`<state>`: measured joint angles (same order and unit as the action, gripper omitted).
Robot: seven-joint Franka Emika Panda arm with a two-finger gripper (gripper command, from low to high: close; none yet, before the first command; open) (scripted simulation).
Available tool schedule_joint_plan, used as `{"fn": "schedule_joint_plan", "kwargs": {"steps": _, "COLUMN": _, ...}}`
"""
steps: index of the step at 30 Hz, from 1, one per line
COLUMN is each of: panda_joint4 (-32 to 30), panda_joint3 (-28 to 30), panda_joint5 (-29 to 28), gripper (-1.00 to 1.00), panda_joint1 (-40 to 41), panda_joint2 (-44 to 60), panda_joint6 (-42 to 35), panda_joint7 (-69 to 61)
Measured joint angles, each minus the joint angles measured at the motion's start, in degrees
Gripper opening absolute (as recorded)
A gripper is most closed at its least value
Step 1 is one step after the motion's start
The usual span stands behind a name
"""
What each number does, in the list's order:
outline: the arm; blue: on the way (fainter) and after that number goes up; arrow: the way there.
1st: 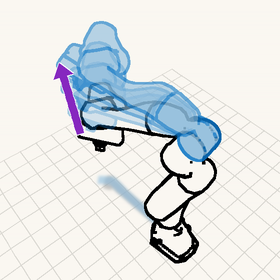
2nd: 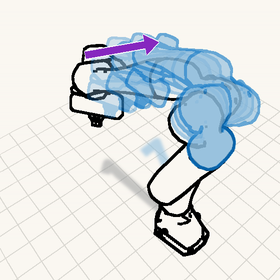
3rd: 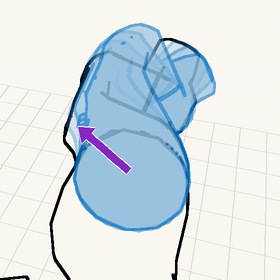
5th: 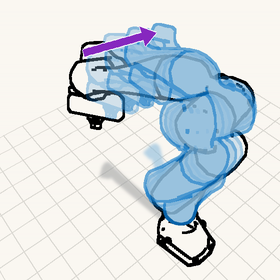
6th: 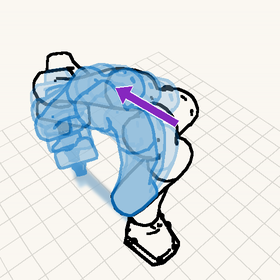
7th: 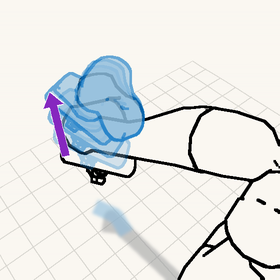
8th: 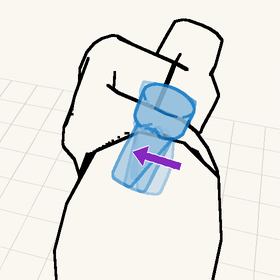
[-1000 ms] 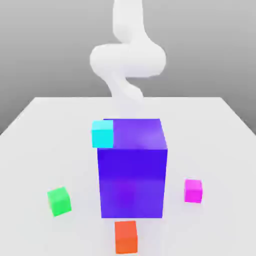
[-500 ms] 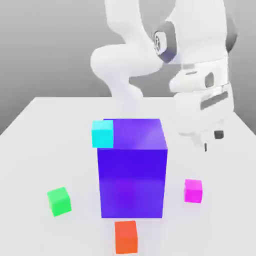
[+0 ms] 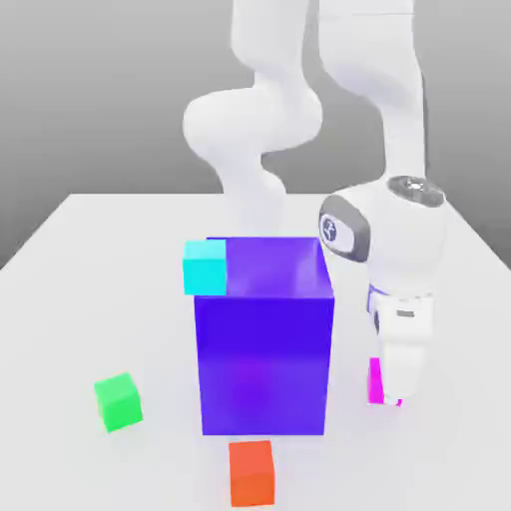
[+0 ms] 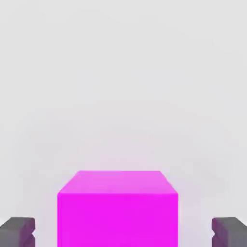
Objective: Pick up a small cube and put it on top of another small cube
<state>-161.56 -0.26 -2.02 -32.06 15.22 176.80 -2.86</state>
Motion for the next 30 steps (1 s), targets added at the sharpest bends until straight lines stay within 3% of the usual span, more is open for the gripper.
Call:
{"fn": "schedule_joint_plan", "kwargs": {"steps": 5, "panda_joint4": 0.06, "panda_joint3": 0.02, "panda_joint5": -0.16, "gripper": -1.00, "panda_joint1": 0.01, "panda_joint2": 0.37, "panda_joint6": 0.22, "panda_joint7": 0.14}}
{"fn": "schedule_joint_plan", "kwargs": {"steps": 12, "panda_joint4": -2.35, "panda_joint3": -0.66, "panda_joint5": 1.42, "gripper": -1.00, "panda_joint1": 0.22, "panda_joint2": -12.59, "panda_joint6": -10.31, "panda_joint7": -1.05}}
{"fn": "schedule_joint_plan", "kwargs": {"steps": 16, "panda_joint4": 1.32, "panda_joint3": 1.07, "panda_joint5": 6.91, "gripper": -1.00, "panda_joint1": 0.88, "panda_joint2": -19.44, "panda_joint6": -16.38, "panda_joint7": -5.57}}
{"fn": "schedule_joint_plan", "kwargs": {"steps": 22, "panda_joint4": 7.71, "panda_joint3": 6.52, "panda_joint5": 10.20, "gripper": -1.00, "panda_joint1": 2.96, "panda_joint2": -30.40, "panda_joint6": -27.06, "panda_joint7": -12.76}}
{"fn": "schedule_joint_plan", "kwargs": {"steps": 30, "panda_joint4": 9.63, "panda_joint3": 13.26, "panda_joint5": 5.34, "gripper": -1.00, "panda_joint1": 9.41, "panda_joint2": -42.03, "panda_joint6": -38.81, "panda_joint7": -22.02}}
